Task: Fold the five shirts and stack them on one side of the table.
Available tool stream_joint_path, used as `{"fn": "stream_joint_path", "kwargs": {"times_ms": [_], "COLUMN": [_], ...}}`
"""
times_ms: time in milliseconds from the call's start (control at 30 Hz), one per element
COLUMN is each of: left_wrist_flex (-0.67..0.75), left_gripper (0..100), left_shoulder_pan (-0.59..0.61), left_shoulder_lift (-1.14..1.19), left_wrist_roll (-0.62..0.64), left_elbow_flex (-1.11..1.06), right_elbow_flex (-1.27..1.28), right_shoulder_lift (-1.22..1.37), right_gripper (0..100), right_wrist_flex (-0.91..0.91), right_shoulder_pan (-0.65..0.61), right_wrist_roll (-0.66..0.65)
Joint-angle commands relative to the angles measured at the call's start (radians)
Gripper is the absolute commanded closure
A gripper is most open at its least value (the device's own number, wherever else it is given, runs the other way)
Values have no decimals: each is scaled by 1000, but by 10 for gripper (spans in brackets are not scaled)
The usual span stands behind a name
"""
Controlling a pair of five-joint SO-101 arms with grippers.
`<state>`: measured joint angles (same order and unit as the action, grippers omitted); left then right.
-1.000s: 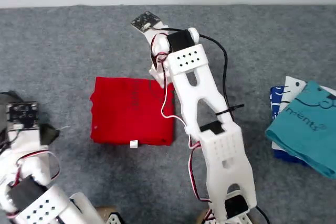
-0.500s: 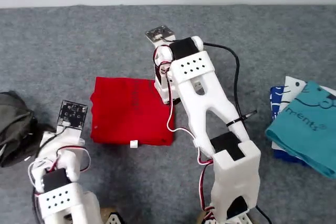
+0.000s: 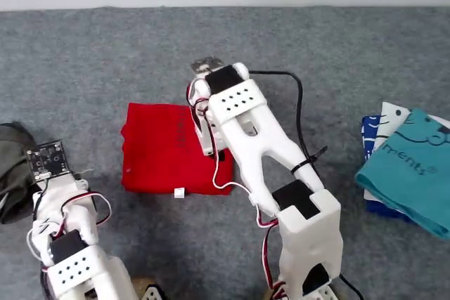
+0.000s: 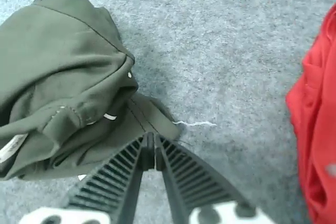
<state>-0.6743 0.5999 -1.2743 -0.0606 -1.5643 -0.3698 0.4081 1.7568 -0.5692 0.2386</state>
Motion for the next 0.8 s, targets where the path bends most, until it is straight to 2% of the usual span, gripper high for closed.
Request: {"fn": "stream_joint_path", "kwargs": {"times_ms": [0, 133, 467, 767], "left_wrist_flex": [26, 26, 28, 68], "left_gripper": [985, 985, 985, 985], "left_shoulder_pan": [3, 3, 2, -23], "left_shoulder_lift": [-2, -2, -2, -2], "left_wrist_roll": [9, 9, 8, -34], "left_elbow_flex": [4, 4, 2, -25], "right_elbow_flex": [-3, -9, -150, -150], "right_shoulder_lift": [-16, 53, 222, 395], "right_gripper": [654, 675, 713, 715], "right_wrist_flex": [8, -42, -39, -42], "right_shoulder_pan": [-15, -24, -143, -139], "right_wrist_roll": [46, 46, 48, 48]}}
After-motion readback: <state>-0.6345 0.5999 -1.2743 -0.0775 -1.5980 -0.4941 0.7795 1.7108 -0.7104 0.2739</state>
